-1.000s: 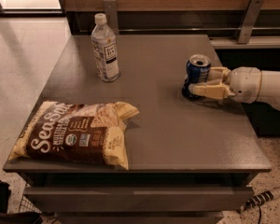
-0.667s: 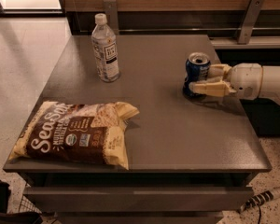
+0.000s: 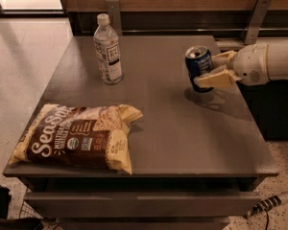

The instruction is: Knock pepsi can over

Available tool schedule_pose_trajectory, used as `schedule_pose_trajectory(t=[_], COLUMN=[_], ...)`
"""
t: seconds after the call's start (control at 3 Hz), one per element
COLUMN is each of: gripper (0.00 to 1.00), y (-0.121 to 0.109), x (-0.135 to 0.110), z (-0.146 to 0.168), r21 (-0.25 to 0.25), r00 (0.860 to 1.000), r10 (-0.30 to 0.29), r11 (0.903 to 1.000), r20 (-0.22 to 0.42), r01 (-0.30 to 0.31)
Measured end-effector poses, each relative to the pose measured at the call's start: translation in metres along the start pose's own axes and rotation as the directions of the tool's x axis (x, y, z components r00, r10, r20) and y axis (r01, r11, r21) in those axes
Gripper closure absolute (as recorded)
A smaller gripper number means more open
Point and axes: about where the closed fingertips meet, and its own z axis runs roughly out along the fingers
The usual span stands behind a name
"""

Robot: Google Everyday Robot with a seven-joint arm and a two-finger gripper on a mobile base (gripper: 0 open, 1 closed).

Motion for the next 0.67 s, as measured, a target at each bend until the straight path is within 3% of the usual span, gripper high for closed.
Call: schedule_pose_trajectory(t=[0.33, 0.67], gripper=[1.00, 1.00], y=[-0.0030, -0.0032], x=[-0.0020, 0.0064], z=[0.0050, 0.0109], r21=[0.002, -0.030], r00=[0.978, 0.916], r10=[-0.056, -0.097], r11=[0.9983, 0.9952], r20=[-0.203, -0.390], r01=[0.058, 0.093])
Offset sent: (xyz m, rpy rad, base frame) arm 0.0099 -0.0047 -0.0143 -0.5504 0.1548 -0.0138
